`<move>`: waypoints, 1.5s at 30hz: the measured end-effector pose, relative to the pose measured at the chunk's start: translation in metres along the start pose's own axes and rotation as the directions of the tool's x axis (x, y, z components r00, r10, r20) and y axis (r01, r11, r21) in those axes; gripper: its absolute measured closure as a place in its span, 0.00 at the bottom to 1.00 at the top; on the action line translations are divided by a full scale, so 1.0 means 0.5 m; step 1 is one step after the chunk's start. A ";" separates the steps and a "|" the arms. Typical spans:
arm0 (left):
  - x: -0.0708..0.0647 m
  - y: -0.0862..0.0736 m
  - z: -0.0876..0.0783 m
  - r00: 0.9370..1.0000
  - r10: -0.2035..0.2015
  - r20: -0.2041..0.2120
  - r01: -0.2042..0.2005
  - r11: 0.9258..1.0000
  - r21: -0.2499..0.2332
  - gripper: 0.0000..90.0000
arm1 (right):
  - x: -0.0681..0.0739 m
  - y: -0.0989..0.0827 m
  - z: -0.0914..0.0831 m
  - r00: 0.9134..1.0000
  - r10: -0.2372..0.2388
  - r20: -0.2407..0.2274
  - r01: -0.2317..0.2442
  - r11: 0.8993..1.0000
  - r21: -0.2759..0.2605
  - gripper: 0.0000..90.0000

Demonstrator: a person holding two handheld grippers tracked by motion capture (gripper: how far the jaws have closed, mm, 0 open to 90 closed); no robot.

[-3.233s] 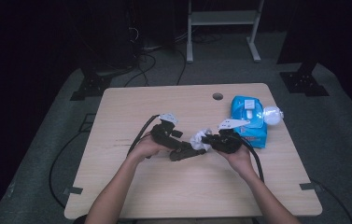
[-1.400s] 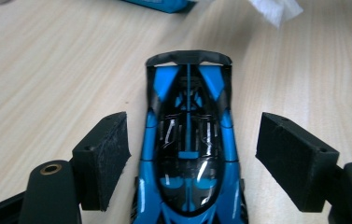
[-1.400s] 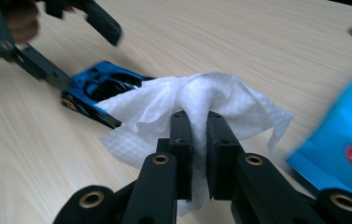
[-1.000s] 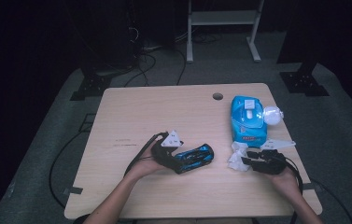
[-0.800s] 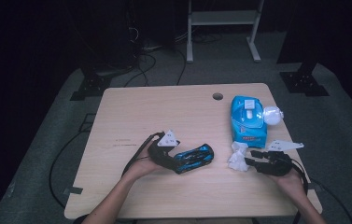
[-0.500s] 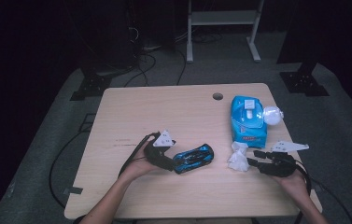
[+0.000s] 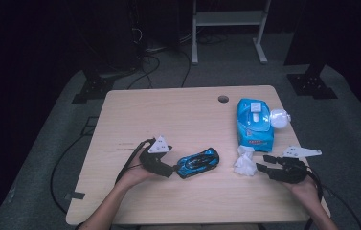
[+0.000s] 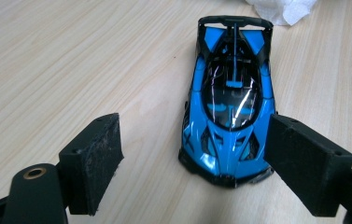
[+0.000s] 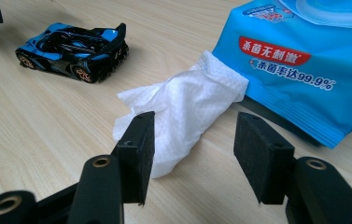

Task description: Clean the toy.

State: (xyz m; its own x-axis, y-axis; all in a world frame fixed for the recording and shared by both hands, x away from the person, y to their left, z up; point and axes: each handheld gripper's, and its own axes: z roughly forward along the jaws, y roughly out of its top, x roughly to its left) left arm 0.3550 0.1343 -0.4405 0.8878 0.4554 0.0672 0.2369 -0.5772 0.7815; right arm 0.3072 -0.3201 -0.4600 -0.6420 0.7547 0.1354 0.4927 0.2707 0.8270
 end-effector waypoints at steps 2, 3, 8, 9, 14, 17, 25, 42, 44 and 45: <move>0.001 -0.005 -0.006 1.000 -0.006 -0.002 0.006 1.000 -0.001 0.20 | -0.001 0.000 -0.002 1.000 0.010 -0.001 -0.010 1.000 -0.003 0.51; 0.002 -0.009 -0.009 1.000 -0.003 -0.007 0.003 1.000 0.002 0.20 | -0.001 0.000 -0.003 1.000 0.011 -0.002 -0.011 1.000 -0.003 0.51; 0.006 -0.030 -0.024 0.999 -0.017 -0.029 0.017 1.000 0.006 0.20 | -0.002 -0.001 -0.007 1.000 0.011 0.001 -0.011 1.000 -0.008 0.51; 0.006 -0.033 -0.025 0.999 -0.020 -0.031 0.020 1.000 0.005 0.20 | -0.002 -0.001 -0.007 1.000 0.011 0.001 -0.011 1.000 -0.008 0.50; 0.009 -0.048 -0.040 0.998 -0.037 -0.045 0.037 0.999 0.007 0.20 | 0.000 -0.002 -0.008 1.000 0.012 -0.001 -0.012 1.000 -0.003 0.50; 0.012 -0.053 -0.047 0.998 -0.043 -0.054 0.043 0.999 -0.002 0.20 | 0.000 -0.001 -0.009 1.000 0.010 0.002 -0.010 1.000 -0.003 0.50; 0.014 -0.060 -0.058 0.997 -0.045 -0.065 0.046 0.999 0.009 0.19 | -0.003 -0.005 -0.016 1.000 0.015 0.008 -0.015 1.000 -0.012 0.48; 0.010 -0.112 -0.085 0.991 -0.098 -0.094 0.097 0.995 -0.019 0.19 | 0.001 -0.022 -0.019 1.000 0.024 0.015 -0.024 0.999 -0.032 0.44; 0.008 -0.116 -0.086 0.989 -0.107 -0.098 0.105 0.994 -0.026 0.18 | 0.004 -0.026 -0.019 0.999 0.026 0.021 -0.025 0.998 -0.051 0.42; 0.007 -0.117 -0.088 0.989 -0.108 -0.100 0.106 0.994 -0.032 0.18 | 0.005 -0.028 -0.021 0.999 0.035 0.024 -0.033 0.997 -0.062 0.41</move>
State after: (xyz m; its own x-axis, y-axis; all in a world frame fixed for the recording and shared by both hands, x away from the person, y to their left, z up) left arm 0.3269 0.1996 -0.4588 0.8127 0.5810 0.0439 0.3169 -0.5041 0.8034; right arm 0.2925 -0.3281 -0.4653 -0.6102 0.7778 0.1509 0.4760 0.2077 0.8546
